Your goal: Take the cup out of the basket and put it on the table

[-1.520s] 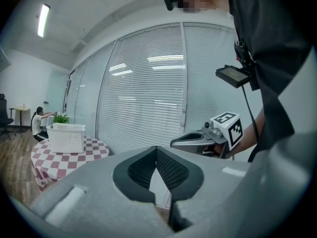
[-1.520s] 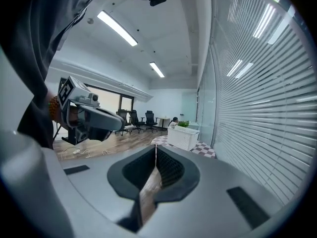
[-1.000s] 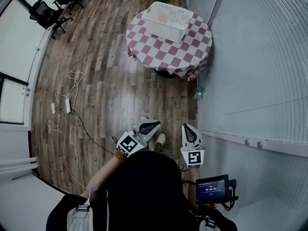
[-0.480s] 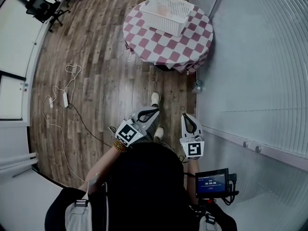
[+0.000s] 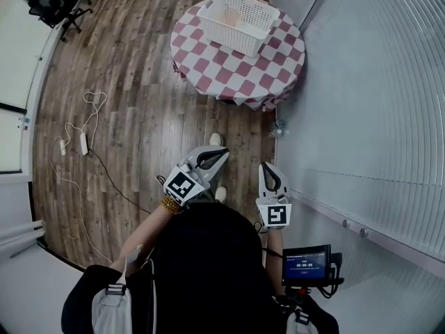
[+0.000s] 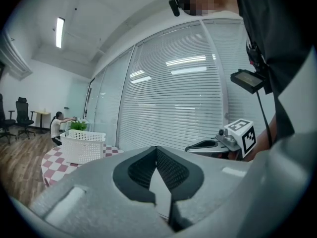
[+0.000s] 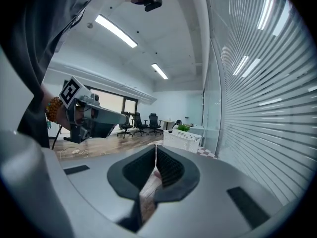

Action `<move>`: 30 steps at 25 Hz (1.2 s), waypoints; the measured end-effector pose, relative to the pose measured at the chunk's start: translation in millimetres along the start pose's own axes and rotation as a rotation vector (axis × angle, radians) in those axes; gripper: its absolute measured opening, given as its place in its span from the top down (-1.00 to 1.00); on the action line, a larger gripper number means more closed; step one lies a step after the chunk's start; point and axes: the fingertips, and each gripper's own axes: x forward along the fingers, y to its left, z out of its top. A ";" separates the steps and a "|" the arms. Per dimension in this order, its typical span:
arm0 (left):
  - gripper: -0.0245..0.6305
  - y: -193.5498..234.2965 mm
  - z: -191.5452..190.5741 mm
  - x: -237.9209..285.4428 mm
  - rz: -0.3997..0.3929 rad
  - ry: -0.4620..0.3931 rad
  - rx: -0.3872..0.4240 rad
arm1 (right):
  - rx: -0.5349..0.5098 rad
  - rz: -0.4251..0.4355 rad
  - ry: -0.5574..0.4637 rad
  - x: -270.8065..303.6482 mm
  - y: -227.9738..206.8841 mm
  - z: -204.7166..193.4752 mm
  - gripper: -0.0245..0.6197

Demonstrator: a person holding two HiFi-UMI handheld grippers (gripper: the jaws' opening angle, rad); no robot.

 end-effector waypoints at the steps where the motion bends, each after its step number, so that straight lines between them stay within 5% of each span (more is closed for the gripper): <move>1: 0.91 5.1 1.2 3.2 0.003 -0.006 -0.003 | 0.002 0.002 0.004 5.1 -1.8 0.2 0.89; 18: 0.91 94.1 -4.8 45.1 0.081 0.034 -0.072 | -0.032 0.124 0.124 92.0 -35.7 2.4 0.89; 30: 0.91 178.7 4.2 77.2 0.116 0.078 -0.037 | -0.056 0.216 0.140 186.7 -68.8 4.2 0.89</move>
